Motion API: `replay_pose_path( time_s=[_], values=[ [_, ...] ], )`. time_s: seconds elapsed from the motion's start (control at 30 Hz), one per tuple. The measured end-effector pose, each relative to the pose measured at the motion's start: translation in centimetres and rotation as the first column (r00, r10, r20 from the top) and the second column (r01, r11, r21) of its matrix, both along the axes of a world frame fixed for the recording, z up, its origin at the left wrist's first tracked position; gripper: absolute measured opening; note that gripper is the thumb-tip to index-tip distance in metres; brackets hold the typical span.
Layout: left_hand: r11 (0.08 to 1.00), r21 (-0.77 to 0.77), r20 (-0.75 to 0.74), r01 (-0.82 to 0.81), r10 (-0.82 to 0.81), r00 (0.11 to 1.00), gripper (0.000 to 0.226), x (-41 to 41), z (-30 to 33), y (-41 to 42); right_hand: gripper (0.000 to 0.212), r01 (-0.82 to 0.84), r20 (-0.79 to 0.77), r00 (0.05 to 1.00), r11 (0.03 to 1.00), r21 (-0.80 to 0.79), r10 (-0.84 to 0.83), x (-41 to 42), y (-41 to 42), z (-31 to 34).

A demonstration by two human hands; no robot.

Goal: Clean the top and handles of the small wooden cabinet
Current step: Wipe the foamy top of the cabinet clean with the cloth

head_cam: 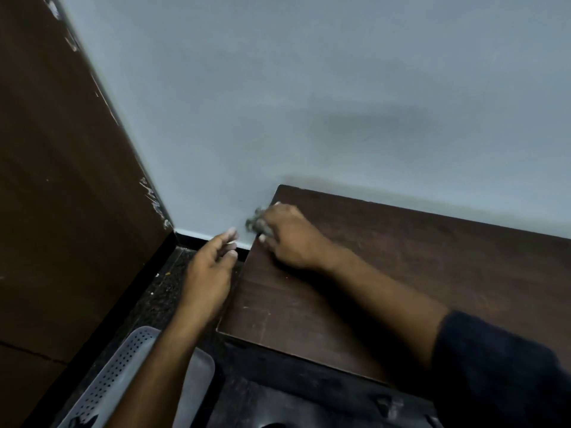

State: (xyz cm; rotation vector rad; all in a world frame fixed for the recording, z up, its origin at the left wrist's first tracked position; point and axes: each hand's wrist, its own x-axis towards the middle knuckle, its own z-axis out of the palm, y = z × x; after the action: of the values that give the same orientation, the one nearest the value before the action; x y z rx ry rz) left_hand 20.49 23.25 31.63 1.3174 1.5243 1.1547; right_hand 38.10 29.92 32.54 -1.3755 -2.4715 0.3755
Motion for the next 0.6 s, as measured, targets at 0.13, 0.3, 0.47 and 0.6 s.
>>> replay_pose_path(
  time_s=[0.13, 0.3, 0.47, 0.6],
  values=[
    [0.998, 0.023, 0.000, -0.050, 0.050, 0.999, 0.041, -1.0, -0.1, -1.7, 0.024, -0.246, -0.023, 0.969, 0.969, 0.026, 0.246, -2.2, -11.4, -0.3],
    [0.998, 0.043, -0.135, 0.049, -0.043, 0.990, 0.054, -0.6, -0.1, -4.7, 0.026, -0.314, -0.124, 0.942, 0.949, 0.013, 0.313, 1.4, -15.3, 0.5],
    [0.973, 0.196, -0.335, 0.123, -0.051, 0.941, 0.053, 0.8, 0.5, -7.4, 0.035, 0.121, -0.084, 0.989, 0.992, 0.022, -0.119, 2.9, -14.0, -0.2],
    [0.948, 0.235, -0.426, 0.213, -0.097, 0.900, 0.046, 2.8, 0.9, -8.0, 0.037, -0.048, -0.095, 0.994, 0.997, 0.064, 0.054, 2.6, -17.3, -1.5]
  ],
)
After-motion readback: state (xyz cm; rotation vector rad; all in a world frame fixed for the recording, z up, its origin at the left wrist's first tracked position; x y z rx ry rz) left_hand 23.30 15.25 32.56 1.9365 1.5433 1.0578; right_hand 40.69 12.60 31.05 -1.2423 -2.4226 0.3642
